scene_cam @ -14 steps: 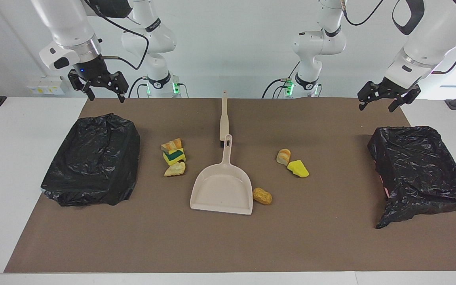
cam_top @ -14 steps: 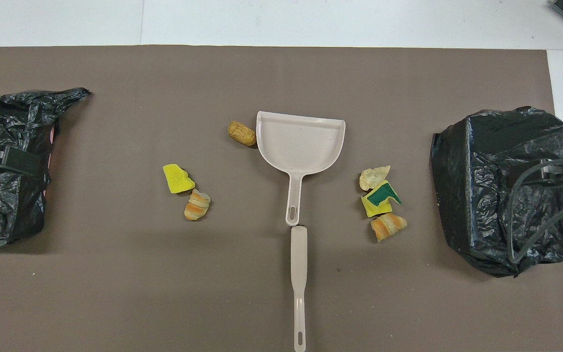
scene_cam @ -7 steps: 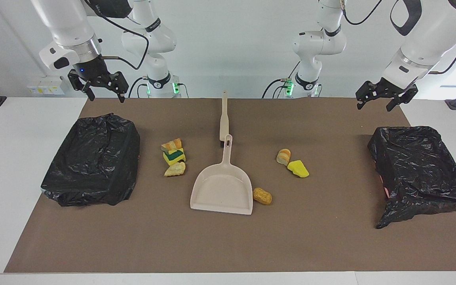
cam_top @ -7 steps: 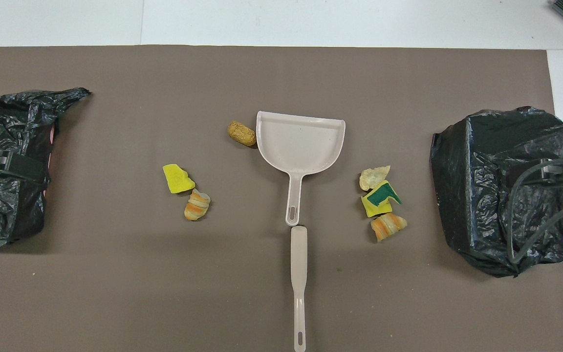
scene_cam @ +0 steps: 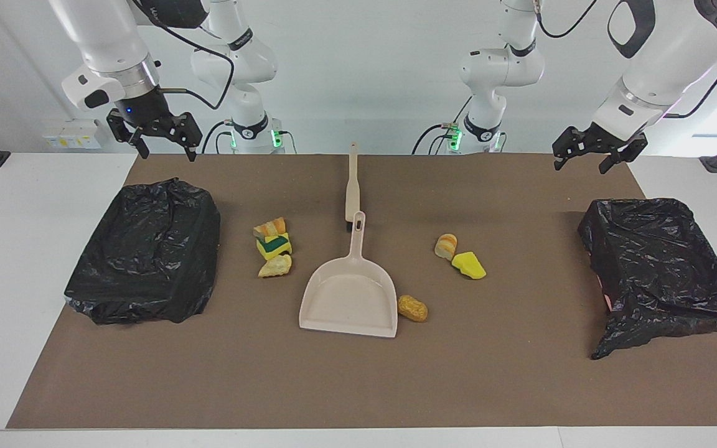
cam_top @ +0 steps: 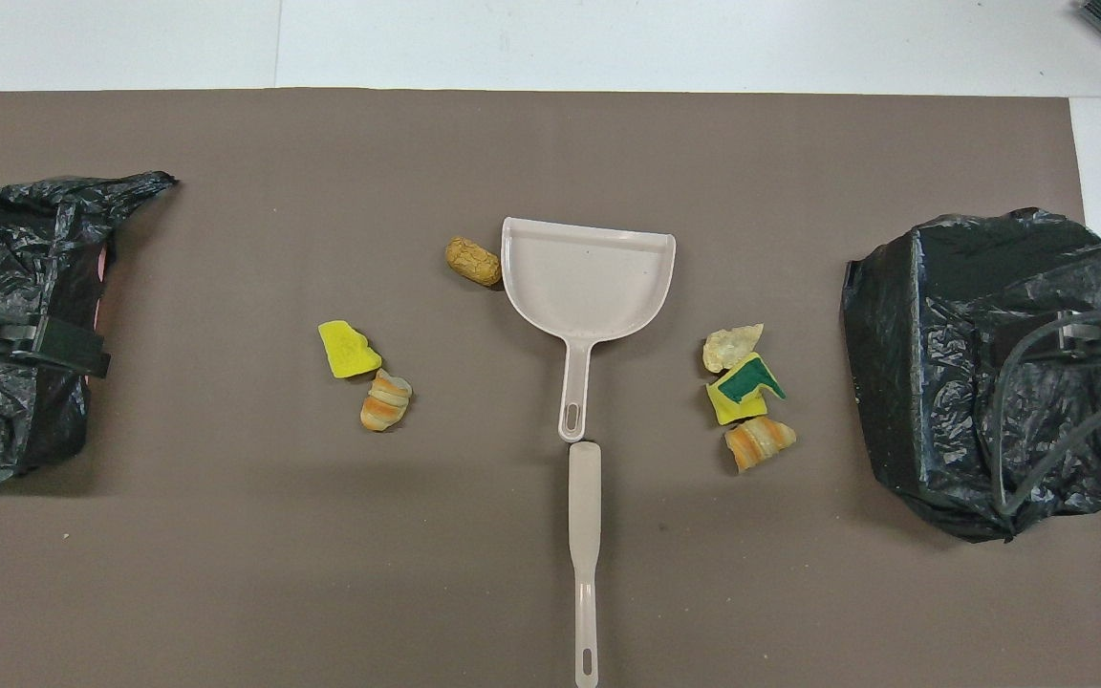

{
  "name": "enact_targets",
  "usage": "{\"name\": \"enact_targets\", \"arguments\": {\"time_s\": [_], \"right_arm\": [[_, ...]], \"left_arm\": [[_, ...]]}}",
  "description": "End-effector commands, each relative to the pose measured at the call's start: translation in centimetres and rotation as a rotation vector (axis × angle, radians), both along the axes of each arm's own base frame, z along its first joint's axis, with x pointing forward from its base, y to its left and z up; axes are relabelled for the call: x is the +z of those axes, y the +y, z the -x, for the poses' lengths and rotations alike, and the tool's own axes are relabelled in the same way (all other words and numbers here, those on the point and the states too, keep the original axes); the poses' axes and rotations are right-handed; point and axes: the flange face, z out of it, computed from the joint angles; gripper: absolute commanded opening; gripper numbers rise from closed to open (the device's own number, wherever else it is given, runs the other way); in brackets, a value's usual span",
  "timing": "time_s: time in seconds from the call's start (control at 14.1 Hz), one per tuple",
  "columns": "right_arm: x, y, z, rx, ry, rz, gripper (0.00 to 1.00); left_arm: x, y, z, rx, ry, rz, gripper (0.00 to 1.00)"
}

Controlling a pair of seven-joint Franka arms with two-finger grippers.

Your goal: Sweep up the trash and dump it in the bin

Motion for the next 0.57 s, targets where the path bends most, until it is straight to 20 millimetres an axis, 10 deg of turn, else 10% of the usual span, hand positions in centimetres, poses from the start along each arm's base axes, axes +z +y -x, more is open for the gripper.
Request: {"name": "enact_targets", "arguments": {"time_s": [0.0,0.5], "right_arm": [[0.0,0.0,0.7,-0.016,-0.015,-0.013,1.0],[-0.2,0.0,0.7,-0.008,-0.009,-0.013,1.0]], "left_arm": [[-1.4,-3.8,1.1,-0.06,-0.03,0.012,1.0],[-6.4,-16.2,3.5,-0.067,-0.081,0.014,1.0]]}}
